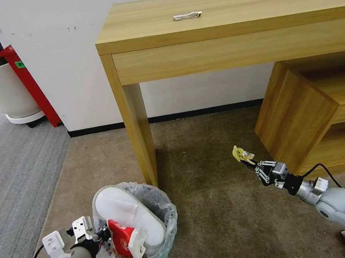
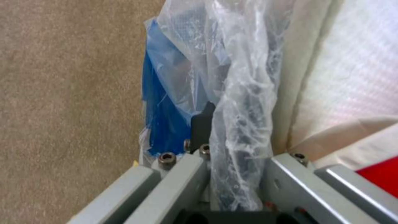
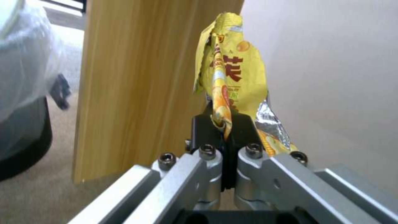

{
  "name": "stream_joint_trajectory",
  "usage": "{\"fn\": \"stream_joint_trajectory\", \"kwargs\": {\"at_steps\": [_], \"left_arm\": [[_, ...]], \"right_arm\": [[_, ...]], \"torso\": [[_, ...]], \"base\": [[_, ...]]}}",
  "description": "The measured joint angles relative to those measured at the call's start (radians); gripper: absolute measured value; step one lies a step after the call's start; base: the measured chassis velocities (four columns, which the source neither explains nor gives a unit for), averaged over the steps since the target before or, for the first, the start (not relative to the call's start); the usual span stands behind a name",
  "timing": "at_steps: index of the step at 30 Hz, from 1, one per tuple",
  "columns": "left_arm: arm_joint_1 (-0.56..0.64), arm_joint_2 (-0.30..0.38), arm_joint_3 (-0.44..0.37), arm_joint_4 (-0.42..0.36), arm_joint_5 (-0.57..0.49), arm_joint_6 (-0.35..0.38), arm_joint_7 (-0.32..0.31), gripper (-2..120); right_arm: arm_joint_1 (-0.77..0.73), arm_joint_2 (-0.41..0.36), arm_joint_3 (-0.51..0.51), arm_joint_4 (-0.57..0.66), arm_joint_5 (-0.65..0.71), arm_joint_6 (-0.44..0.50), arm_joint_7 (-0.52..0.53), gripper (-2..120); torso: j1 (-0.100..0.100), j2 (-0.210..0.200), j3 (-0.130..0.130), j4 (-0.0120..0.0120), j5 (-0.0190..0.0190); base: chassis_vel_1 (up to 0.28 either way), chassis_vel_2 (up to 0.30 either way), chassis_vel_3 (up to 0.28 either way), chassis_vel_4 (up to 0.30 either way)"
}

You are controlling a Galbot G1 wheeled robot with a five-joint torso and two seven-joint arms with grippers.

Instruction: Pick up the trash bin and place the garbage on the floor into it.

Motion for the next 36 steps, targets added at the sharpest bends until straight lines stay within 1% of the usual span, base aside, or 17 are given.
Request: {"fn": "stream_joint_trajectory", "kwargs": {"at_steps": [4,6,9,10,14,16,18,24,26,28,31,32,34,35,36], "left_arm": [[-0.011,0.001,0.012,0.008,0.011,0.000,0.005,0],[-0.014,0.004,0.015,0.009,0.011,0.000,0.007,0],[-0.011,0.006,0.014,0.008,0.012,0.000,0.007,0],[-0.012,0.006,0.014,0.008,0.012,0.000,0.007,0],[-0.020,0.009,0.029,0.008,0.012,0.000,0.006,0],[-0.020,0.010,0.031,0.008,0.012,0.000,0.006,0],[-0.023,0.015,0.038,0.008,0.013,0.000,0.006,0],[-0.031,0.017,0.048,0.010,0.012,0.000,0.007,0],[-0.040,0.019,0.058,0.017,0.013,0.000,0.008,0],[-0.041,0.019,0.059,0.018,0.013,0.000,0.008,0],[-0.049,0.023,0.066,0.028,0.013,0.000,0.012,0],[-0.049,0.023,0.066,0.028,0.013,0.000,0.012,0],[-0.053,0.023,0.068,0.035,0.013,0.000,0.015,0],[-0.053,0.023,0.068,0.035,0.013,0.000,0.015,0],[-0.055,0.023,0.071,0.040,0.014,0.000,0.017,0]], "right_arm": [[0.007,-0.004,-0.002,0.029,-0.011,-0.001,0.021,0],[0.035,-0.007,-0.025,0.049,-0.015,-0.001,0.035,0],[0.062,-0.009,-0.049,0.068,-0.015,-0.002,0.046,0],[0.073,-0.011,-0.058,0.083,-0.015,-0.002,0.054,0],[0.096,-0.025,-0.079,0.144,-0.014,-0.005,0.075,0],[0.098,-0.028,-0.081,0.154,-0.013,-0.006,0.078,0],[0.112,-0.038,-0.094,0.201,-0.012,-0.020,0.091,0],[0.138,-0.045,-0.120,0.252,-0.007,-0.035,0.103,0],[0.171,-0.046,-0.150,0.280,0.001,-0.045,0.108,0],[0.178,-0.046,-0.155,0.284,0.001,-0.046,0.109,0],[0.239,-0.029,-0.224,0.307,0.009,-0.049,0.116,0],[0.239,-0.029,-0.224,0.307,0.009,-0.049,0.116,0],[0.279,-0.006,-0.279,0.307,0.010,-0.049,0.117,0],[0.279,-0.006,-0.279,0.307,0.010,-0.049,0.117,0],[0.302,0.013,-0.309,0.306,0.011,-0.048,0.118,0]], "torso": [[0.000,0.000,0.000,0.0000,0.0000],[0.000,0.000,0.000,-0.0003,0.0000],[0.000,0.000,0.000,0.0001,0.0000],[0.000,0.000,0.000,0.0004,-0.0001],[0.000,0.000,0.000,-0.0001,-0.0002],[0.000,0.000,0.000,-0.0002,-0.0003],[0.000,0.000,0.000,-0.0002,-0.0001],[0.000,0.000,0.000,-0.0001,0.0000],[0.000,0.000,0.000,-0.0001,0.0000],[0.000,0.000,0.000,-0.0001,-0.0001],[0.000,0.000,0.000,-0.0001,-0.0001],[0.000,0.000,0.000,-0.0001,-0.0001],[0.000,0.000,0.000,-0.0001,0.0000],[0.000,0.000,0.000,-0.0001,0.0000],[0.000,0.000,0.000,0.0000,0.0000]], "base": [[0.000,0.000,0.000,0.000],[0.000,0.000,0.000,0.000],[0.000,0.000,0.000,0.000],[0.000,0.000,0.000,0.000],[0.000,0.000,0.000,0.000],[0.000,0.000,0.000,0.000],[0.000,0.000,0.000,0.000],[0.000,0.000,0.000,0.000],[0.000,0.000,0.000,0.000],[0.000,0.000,0.000,0.000],[0.000,0.000,0.000,0.000],[0.000,0.000,0.000,0.000],[0.000,0.000,0.000,0.000],[0.000,0.000,0.000,0.000],[0.000,0.000,0.000,0.000]]}}
